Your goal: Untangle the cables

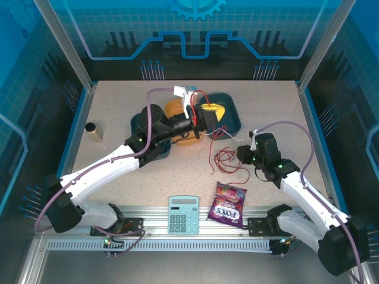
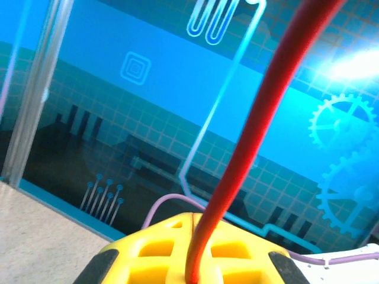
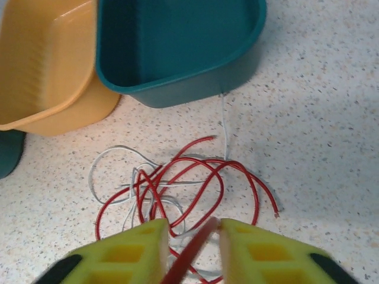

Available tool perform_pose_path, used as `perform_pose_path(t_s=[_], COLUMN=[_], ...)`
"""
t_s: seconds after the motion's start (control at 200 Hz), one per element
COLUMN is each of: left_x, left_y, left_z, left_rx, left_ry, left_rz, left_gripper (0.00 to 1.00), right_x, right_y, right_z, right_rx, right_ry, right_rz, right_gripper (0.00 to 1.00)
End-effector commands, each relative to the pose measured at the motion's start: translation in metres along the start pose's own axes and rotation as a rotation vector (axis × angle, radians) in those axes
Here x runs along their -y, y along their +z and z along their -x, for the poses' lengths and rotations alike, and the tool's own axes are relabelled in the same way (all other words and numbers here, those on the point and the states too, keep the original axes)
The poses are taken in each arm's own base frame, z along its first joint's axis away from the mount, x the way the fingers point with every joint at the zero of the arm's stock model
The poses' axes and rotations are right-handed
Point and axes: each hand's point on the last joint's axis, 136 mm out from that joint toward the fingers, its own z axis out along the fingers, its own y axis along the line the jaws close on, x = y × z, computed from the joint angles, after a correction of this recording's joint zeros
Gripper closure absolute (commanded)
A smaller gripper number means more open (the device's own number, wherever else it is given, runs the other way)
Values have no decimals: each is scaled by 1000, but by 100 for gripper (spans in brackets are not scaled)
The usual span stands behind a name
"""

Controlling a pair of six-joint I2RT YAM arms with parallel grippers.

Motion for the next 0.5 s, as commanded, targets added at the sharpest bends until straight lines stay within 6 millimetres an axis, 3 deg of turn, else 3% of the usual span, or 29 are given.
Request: perform_pose_path(t_s=[0.0, 0.195, 0.495], left_x=[-1, -6, -18], left_y=[-14, -31, -75], left_z=[17, 22, 44], left_rx=[31, 36, 75], left_ry=[45, 89, 196], left_rz=[46, 121, 304], left_gripper=[100, 100, 100], right_x=[13, 29, 76], right_y=[6, 10, 7], right_z=[-12, -16, -34], right_rx=[-41, -61, -103], right_ry=[48, 94, 260], right_rz=[-36, -96, -236], right_gripper=[81, 88, 93])
